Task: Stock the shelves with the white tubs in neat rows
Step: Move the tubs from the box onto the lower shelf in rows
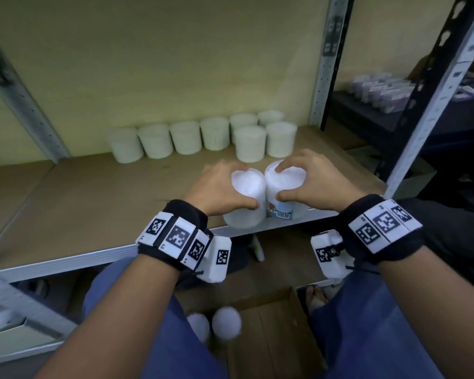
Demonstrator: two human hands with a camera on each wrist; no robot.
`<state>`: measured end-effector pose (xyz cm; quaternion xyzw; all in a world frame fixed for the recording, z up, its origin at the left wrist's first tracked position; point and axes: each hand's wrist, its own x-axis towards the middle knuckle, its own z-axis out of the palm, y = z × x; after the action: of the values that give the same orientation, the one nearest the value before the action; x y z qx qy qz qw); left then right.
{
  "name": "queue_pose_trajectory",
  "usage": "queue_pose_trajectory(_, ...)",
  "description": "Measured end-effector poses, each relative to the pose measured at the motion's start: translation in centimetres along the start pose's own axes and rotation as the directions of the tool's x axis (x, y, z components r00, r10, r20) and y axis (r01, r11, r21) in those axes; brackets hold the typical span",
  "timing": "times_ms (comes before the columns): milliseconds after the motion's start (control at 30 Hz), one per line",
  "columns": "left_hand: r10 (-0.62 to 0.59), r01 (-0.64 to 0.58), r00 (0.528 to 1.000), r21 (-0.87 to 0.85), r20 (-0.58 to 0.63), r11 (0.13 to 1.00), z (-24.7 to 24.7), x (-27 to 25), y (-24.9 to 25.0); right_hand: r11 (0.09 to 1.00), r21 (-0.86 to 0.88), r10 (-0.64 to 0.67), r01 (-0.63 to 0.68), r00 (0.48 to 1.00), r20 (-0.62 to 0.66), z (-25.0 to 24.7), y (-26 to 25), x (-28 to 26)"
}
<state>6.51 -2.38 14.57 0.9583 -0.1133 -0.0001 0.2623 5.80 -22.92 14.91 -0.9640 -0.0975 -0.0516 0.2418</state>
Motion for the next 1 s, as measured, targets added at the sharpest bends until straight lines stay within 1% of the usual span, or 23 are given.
queue_pose_trajectory(67,-0.033,0.033,0.999,0.011,-0.024,0.999,-0.3,0.3,-1.0,1.000,0.021,-0.012,0.012,1.000,-0.011,1.1,-0.6,1.3)
queue_pose_trajectory(300,-0.136,0.139,0.989,0.035,-0.058,0.990,-0.1,0.8,-4.7,0.999,0.046,-0.026,0.025,0.999,0.024,5.4,-2.4,4.5)
queue_pose_trajectory(367,-0.136,0.139,0.989,0.043,-0.061,0.989,0.0,0.6,-5.4,0.999,0.032,-0.016,0.015,0.999,0.044,6.3,-2.6,4.8)
queue_pose_trajectory(467,-0.111,0.113,0.993,0.078,-0.029,0.991,-0.1,0.4,-5.5,1.000,0.028,-0.007,0.006,1.000,0.026,7.1,-2.5,5.0)
queue_pose_trajectory(600,-0.095,0.094,0.996,0.119,-0.001,0.988,-0.4,0.2,-5.5,0.999,-0.017,-0.035,0.037,0.996,0.083,6.9,-1.9,5.0)
queue_pose_trajectory(667,-0.098,0.101,0.995,0.116,-0.026,0.988,-0.5,-0.1,-5.3,0.998,-0.015,-0.064,0.066,0.993,0.100,6.3,-1.8,4.7)
queue_pose_trajectory(733,-0.098,0.106,0.992,0.105,-0.077,0.989,-0.6,-0.4,-5.0,0.997,-0.017,-0.075,0.077,0.991,0.114,5.2,-1.6,4.4)
queue_pose_trajectory(833,-0.062,0.079,0.988,0.117,-0.138,0.990,-0.6,-0.8,-4.5,0.991,-0.076,-0.092,0.106,0.981,0.173,3.6,-1.5,4.2)
queue_pose_trajectory(933,-0.046,0.064,0.991,0.140,-0.124,0.988,-0.1,-0.8,-4.0,0.984,-0.122,-0.100,0.127,0.972,0.212,3.5,-1.5,4.3)
queue_pose_trajectory(1000,-0.051,0.068,0.991,0.137,-0.123,0.988,0.1,-0.8,-4.0,0.981,-0.135,-0.108,0.139,0.971,0.215,4.0,-1.5,4.2)
